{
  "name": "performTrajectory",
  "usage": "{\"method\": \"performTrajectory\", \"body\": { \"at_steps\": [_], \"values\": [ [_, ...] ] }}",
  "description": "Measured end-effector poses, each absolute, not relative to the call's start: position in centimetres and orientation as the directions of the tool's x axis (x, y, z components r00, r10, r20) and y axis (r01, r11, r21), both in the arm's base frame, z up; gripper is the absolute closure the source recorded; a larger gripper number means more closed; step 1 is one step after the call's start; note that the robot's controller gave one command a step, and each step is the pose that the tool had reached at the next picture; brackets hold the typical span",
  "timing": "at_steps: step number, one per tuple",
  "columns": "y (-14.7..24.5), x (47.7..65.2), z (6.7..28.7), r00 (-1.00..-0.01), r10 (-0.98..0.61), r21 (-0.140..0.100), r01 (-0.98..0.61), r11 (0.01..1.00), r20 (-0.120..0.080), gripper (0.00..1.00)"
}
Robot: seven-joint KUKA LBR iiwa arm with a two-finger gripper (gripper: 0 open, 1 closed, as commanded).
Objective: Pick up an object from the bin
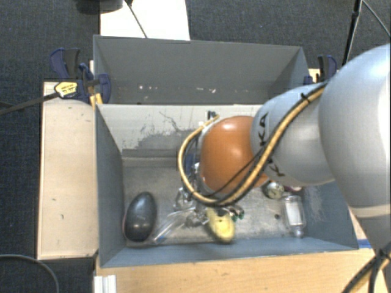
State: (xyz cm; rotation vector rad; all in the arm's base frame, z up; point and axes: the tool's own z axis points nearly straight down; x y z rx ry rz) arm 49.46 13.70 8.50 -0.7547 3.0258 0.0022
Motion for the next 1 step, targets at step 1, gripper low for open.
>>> {"method": "performTrajectory", "body": {
  "at_steps": [1],
  "values": [
    [13.73,49.59,10.18,-0.885,-0.466,-0.001,-0.466,0.885,-0.006,1.0]
  ]
}}
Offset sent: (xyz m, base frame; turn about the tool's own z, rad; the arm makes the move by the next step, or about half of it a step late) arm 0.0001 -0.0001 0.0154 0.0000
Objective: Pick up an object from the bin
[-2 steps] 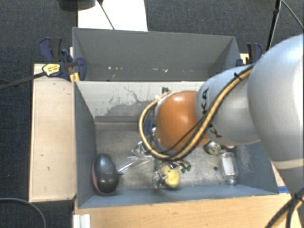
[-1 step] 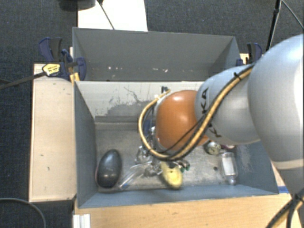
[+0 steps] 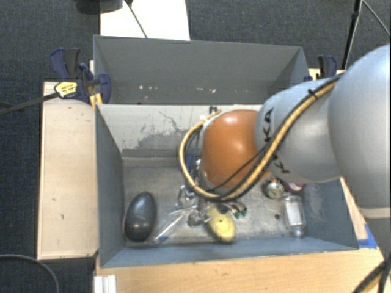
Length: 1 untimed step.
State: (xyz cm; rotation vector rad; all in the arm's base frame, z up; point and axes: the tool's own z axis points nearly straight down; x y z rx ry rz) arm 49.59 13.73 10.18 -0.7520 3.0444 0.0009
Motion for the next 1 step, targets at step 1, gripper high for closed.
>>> {"method": "performTrajectory", "body": {
  "at_steps": [1],
  "values": [
    [13.77,49.76,14.53,-0.888,-0.461,-0.001,-0.461,0.888,-0.007,1.0]
  ]
}}
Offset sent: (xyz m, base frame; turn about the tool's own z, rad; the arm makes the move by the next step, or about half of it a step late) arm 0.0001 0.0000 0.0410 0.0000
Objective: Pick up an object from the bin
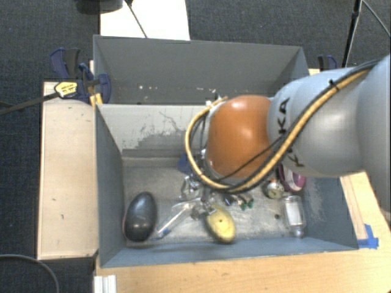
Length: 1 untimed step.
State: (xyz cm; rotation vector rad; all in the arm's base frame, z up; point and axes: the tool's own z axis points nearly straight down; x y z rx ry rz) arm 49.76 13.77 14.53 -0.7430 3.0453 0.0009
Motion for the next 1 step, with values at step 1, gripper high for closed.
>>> {"method": "performTrajectory", "body": {
  "at_steps": [1],
  "values": [
    [13.79,49.93,20.04,-0.891,-0.455,-0.002,-0.455,0.891,-0.009,1.0]
  ]
}}
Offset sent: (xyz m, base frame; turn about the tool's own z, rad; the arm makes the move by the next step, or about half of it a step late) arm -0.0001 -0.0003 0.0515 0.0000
